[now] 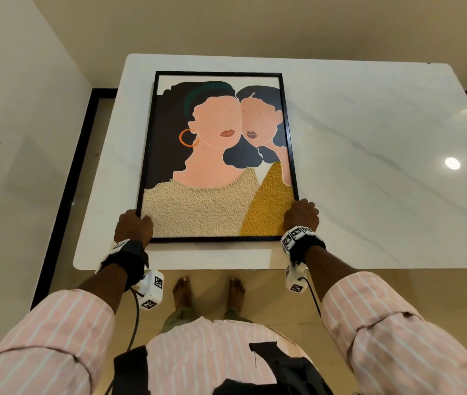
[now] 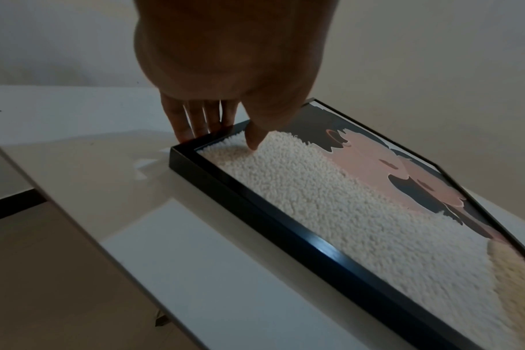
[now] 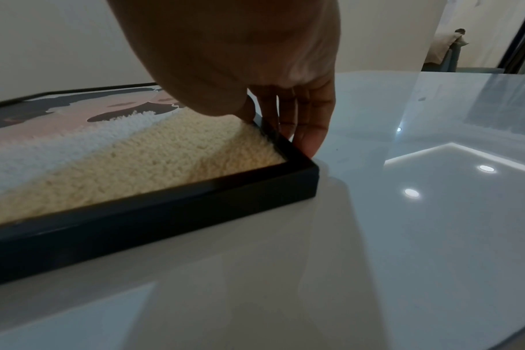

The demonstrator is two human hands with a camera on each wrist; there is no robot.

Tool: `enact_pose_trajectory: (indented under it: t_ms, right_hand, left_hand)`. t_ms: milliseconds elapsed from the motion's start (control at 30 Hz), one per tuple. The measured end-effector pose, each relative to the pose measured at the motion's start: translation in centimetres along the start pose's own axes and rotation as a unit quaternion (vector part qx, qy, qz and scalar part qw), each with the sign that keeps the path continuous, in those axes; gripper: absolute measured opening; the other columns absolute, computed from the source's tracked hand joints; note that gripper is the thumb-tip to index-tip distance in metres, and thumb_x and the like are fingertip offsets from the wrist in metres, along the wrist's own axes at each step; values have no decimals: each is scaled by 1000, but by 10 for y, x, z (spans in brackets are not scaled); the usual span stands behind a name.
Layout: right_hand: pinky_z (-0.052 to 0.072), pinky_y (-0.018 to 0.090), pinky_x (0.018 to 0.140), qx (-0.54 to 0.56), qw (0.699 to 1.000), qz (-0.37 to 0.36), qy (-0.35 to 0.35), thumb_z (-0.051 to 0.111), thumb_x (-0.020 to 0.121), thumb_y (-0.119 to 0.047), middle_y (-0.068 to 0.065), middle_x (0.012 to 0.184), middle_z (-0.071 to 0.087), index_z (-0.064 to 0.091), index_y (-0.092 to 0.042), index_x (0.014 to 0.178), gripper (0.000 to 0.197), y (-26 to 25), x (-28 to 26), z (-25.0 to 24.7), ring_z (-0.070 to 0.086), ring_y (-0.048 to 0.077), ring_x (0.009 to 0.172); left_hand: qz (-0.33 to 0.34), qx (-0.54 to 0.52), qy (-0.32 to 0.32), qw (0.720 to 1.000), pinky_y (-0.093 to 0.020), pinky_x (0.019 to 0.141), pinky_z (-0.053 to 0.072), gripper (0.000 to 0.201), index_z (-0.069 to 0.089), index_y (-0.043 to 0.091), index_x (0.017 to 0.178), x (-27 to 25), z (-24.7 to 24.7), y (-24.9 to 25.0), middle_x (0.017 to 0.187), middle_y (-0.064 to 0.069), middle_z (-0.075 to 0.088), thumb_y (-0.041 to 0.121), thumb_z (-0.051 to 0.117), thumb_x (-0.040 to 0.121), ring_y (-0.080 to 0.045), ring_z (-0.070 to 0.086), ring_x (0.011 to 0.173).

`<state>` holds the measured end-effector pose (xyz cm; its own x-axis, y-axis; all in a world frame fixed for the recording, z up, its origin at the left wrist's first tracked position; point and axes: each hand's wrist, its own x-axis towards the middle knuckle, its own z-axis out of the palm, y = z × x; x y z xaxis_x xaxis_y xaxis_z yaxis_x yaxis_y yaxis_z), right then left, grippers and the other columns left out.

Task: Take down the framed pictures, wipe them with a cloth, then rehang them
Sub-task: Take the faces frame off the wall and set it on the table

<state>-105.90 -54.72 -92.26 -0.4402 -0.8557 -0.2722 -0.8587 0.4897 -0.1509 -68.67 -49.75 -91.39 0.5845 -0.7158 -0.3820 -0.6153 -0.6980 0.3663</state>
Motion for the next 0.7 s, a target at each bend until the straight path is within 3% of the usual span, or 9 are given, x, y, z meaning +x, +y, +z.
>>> enact_pose_trajectory:
  t_ms: [100, 233, 400, 533, 700]
  right_hand:
    - [47, 41, 86, -9, 1000, 1, -4, 42, 99, -15, 19, 120, 57, 54, -1, 115, 25, 0, -1, -4, 52, 36, 113]
    - [45, 41, 83, -15, 999, 4, 43, 46, 95, -14, 19, 115, 55, 53, -2, 111, 21, -3, -12, -9, 52, 34, 108]
    - [42, 44, 84, -38, 991, -101, 85, 43, 102, -27, 18, 114, 55, 54, -2, 115, 30, -17, -23, -2, 52, 33, 105]
    - [44, 43, 79, -38, 974, -209, 78, 48, 100, -24, 19, 108, 58, 58, -1, 108, 27, -43, -43, 11, 54, 35, 99]
    - [45, 43, 70, -36, 945, -314, 87, 55, 95, -19, 18, 94, 60, 61, -2, 94, 17, -90, -77, 32, 57, 37, 88]
  left_hand:
    - [1, -11, -5, 1000, -47, 101, 40, 53, 50, -1, 132, 3, 4, -3, 134, -23, 52, 33, 60, 92, -43, 49, 122]
    - [-14, -42, 19, 999, -48, 105, 34, 62, 40, -6, 137, -6, 7, 2, 140, -26, 43, 32, 61, 93, -42, 40, 129]
    - [-3, -95, 110, 989, -51, 102, 35, 54, 47, -2, 133, -11, 6, -2, 135, -24, 48, 32, 60, 94, -42, 42, 126]
    - [28, -158, 147, 976, -42, 93, 45, 36, 61, 5, 120, -14, -6, -12, 121, -16, 64, 31, 59, 95, -36, 57, 113]
    - [10, -228, 138, 964, -35, 76, 54, 15, 66, 21, 95, -16, -21, -47, 88, -2, 73, 28, 53, 95, -25, 70, 77]
